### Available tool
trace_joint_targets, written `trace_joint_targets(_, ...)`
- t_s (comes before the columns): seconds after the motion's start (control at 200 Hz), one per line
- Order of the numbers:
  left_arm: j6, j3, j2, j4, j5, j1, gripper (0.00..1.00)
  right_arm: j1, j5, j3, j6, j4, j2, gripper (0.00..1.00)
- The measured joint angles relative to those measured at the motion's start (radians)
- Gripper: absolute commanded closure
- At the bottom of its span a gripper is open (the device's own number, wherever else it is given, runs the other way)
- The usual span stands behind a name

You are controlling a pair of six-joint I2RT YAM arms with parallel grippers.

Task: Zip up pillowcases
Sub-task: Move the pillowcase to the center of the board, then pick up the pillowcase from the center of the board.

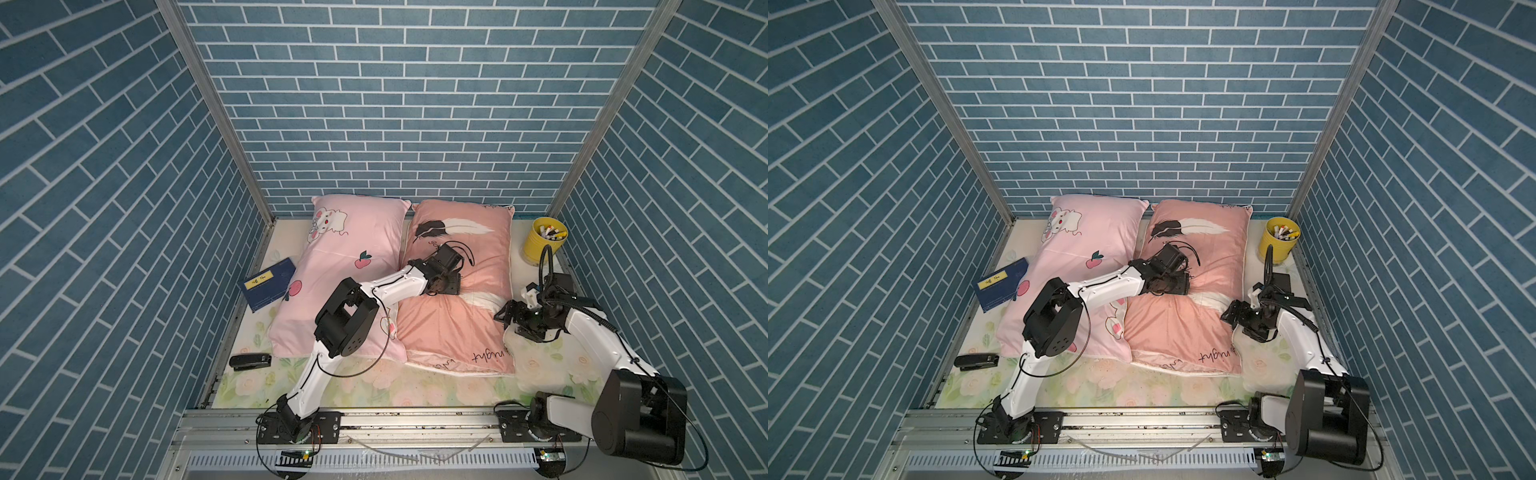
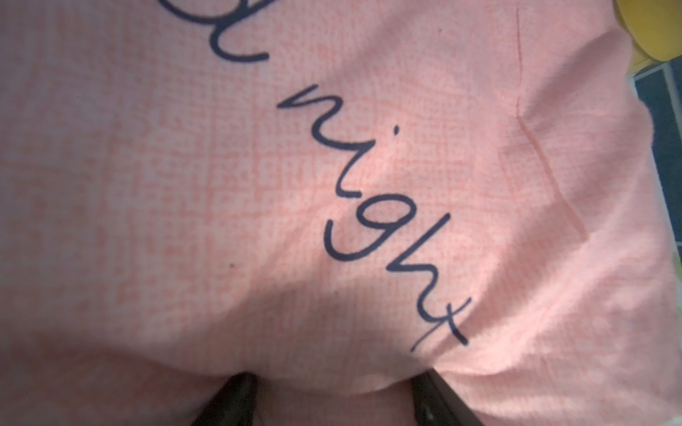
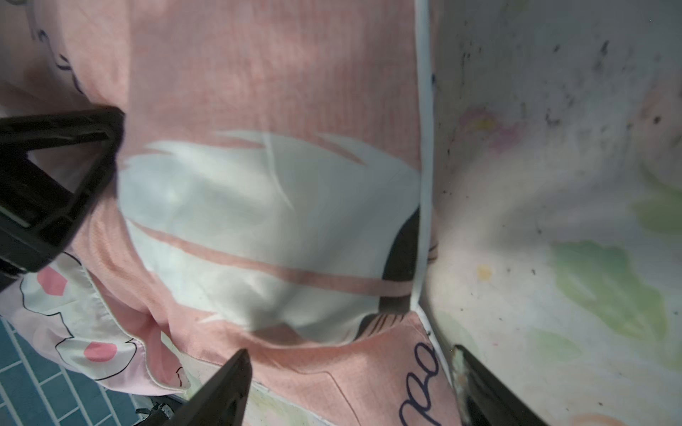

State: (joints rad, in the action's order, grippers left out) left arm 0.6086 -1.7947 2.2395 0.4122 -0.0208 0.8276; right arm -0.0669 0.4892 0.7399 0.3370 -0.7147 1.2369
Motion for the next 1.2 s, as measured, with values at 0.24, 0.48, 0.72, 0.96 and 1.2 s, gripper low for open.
trace_joint_targets(0.24,-0.012,-0.064,0.042,0.042,-0.019,-0.020,0.33,0.004,0.021,-0.050,0.008,0.028,0.016,0.11)
trace_joint_targets(0.48,-0.026,-0.127,0.080,0.078,-0.040,-0.043,0.33,0.027,-0.021,-0.061,0.033,0.033,0.036,0.09)
trace_joint_targets(0.72,-0.030,-0.138,0.085,0.084,-0.071,-0.063,0.33,0.068,0.001,-0.147,0.079,0.075,0.030,0.10)
trace_joint_targets(0.96,-0.030,-0.138,0.086,0.084,-0.087,-0.071,0.33,0.109,0.057,-0.179,0.121,0.098,-0.009,0.12)
trace_joint_targets(1.2,-0.030,-0.142,0.091,0.084,-0.091,-0.073,0.34,0.117,0.131,-0.195,0.166,0.052,-0.159,0.15)
